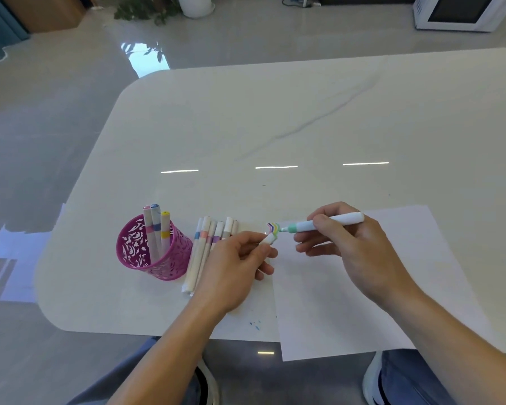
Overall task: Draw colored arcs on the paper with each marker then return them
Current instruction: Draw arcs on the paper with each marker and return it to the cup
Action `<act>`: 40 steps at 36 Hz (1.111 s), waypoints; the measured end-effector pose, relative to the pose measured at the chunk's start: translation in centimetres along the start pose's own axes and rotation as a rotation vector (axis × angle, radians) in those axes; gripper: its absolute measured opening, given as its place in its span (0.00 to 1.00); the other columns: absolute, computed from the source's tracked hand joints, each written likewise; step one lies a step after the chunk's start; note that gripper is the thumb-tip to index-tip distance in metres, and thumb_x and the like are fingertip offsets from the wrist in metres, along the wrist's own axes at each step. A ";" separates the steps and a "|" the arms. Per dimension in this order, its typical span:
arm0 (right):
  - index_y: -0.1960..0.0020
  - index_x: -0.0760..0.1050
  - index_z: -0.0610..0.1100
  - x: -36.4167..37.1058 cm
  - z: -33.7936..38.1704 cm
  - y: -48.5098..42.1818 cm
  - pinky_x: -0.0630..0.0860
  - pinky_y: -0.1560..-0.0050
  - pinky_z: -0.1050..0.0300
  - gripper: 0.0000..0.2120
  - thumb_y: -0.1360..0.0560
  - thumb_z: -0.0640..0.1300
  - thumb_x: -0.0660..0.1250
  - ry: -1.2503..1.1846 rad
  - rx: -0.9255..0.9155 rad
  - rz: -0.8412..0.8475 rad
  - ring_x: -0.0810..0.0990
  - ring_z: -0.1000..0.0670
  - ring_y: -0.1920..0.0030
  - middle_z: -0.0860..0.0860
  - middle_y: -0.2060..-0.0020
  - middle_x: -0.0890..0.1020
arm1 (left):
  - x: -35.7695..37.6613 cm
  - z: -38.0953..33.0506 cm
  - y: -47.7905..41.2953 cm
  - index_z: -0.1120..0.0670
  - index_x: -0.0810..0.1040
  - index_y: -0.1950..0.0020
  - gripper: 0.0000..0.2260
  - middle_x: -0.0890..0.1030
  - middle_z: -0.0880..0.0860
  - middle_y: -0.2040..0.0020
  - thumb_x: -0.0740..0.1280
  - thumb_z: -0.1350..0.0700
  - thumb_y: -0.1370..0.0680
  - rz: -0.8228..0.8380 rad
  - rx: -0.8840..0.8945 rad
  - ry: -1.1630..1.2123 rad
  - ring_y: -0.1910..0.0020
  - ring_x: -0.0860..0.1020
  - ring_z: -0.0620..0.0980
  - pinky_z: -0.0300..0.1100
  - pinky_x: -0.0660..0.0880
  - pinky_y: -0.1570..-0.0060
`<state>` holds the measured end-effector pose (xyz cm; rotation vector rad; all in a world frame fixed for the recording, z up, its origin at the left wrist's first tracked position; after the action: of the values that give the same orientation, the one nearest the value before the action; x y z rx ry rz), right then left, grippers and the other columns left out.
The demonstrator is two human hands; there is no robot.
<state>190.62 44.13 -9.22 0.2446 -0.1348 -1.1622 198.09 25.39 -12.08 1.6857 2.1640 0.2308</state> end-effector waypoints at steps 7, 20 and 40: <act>0.49 0.79 0.40 0.1 -0.3 0.2 0.87 0.55 0.50 0.08 0.15 0.43 0.65 0.001 0.019 0.043 0.89 0.43 0.57 0.44 0.57 0.89 | 0.3 0.2 0.1 0.50 0.78 0.42 0.08 0.86 0.46 0.53 0.64 0.61 0.18 0.036 0.020 -0.014 0.61 0.84 0.48 0.38 0.79 0.61; 0.50 0.80 0.38 0.4 -0.7 0.1 0.87 0.55 0.50 0.09 0.16 0.44 0.66 0.076 0.067 0.089 0.88 0.42 0.59 0.44 0.60 0.88 | 0.9 0.4 0.1 0.51 0.80 0.43 0.07 0.86 0.48 0.54 0.66 0.59 0.18 0.097 0.047 -0.042 0.59 0.84 0.50 0.40 0.79 0.60; 0.48 0.82 0.35 1.7 -0.4 0.3 0.86 0.54 0.50 0.16 0.24 0.49 0.70 -0.224 0.070 0.150 0.89 0.35 0.55 0.36 0.56 0.88 | 0.0 -0.6 0.9 0.60 0.83 0.46 0.06 0.83 0.53 0.65 0.68 0.64 0.21 -0.068 0.149 0.157 0.69 0.82 0.48 0.37 0.78 0.66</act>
<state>191.65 42.77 -9.59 0.1625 -0.3850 -1.0336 198.67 25.65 -11.21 1.7216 2.4029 0.1933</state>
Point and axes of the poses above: each hand's wrist, its own y-axis away from the middle knuckle, its own x-axis out of the palm, z = x × y, the point moved 4 cm from there along -y, towards the middle knuckle
